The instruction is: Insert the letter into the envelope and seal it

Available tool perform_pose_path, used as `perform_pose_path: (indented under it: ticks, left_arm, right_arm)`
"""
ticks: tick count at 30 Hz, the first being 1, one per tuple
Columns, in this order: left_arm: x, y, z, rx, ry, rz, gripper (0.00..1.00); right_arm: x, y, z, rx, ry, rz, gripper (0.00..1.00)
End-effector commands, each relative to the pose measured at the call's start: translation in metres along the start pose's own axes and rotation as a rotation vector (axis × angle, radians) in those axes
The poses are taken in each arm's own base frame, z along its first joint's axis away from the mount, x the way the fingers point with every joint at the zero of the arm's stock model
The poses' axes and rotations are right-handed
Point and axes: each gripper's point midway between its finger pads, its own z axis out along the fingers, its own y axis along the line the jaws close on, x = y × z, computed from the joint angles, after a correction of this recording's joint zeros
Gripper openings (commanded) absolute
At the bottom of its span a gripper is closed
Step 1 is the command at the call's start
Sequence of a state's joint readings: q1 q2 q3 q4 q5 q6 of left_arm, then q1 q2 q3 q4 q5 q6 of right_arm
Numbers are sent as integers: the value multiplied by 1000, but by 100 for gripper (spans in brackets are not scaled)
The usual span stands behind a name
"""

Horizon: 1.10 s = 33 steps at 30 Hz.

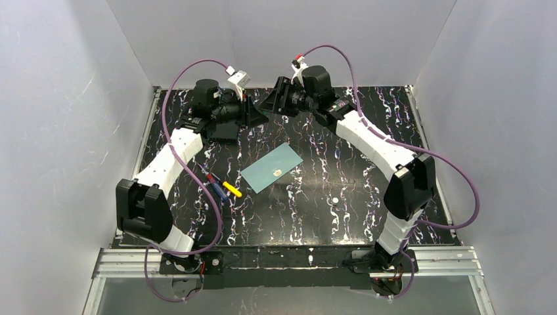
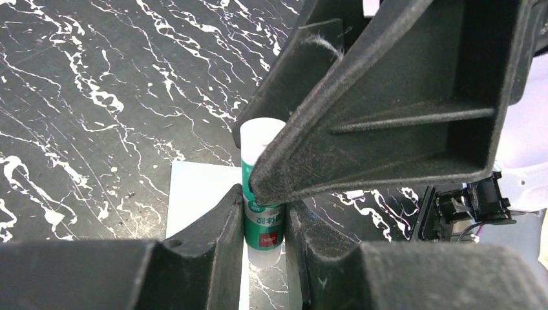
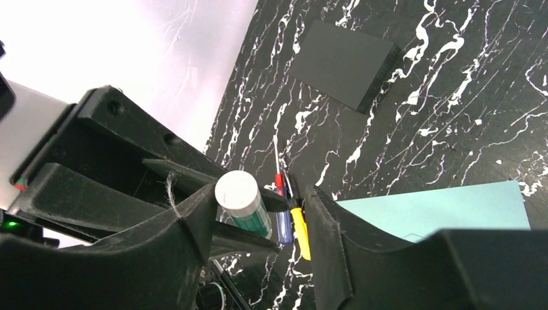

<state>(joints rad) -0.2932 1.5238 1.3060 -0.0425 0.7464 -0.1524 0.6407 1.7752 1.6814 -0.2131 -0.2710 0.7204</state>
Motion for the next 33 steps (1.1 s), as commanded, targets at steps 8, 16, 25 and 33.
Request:
perform_pose_path:
  ticks: [8, 16, 25, 33]
  left_arm:
    - [-6, -22, -7, 77, -15, 43, 0]
    - [-3, -31, -7, 137, 29, -4, 0]
    - [-12, -102, -31, 599, 88, -72, 0]
    - [-21, -102, -30, 577, 70, -65, 0]
  right_arm:
    - [-30, 21, 4, -93, -82, 32, 35]
    - [-33, 31, -14, -213, -100, -40, 1]
    - [-14, 81, -91, -751, -87, -424, 1]
    - [-30, 92, -95, -748, -193, -310, 44]
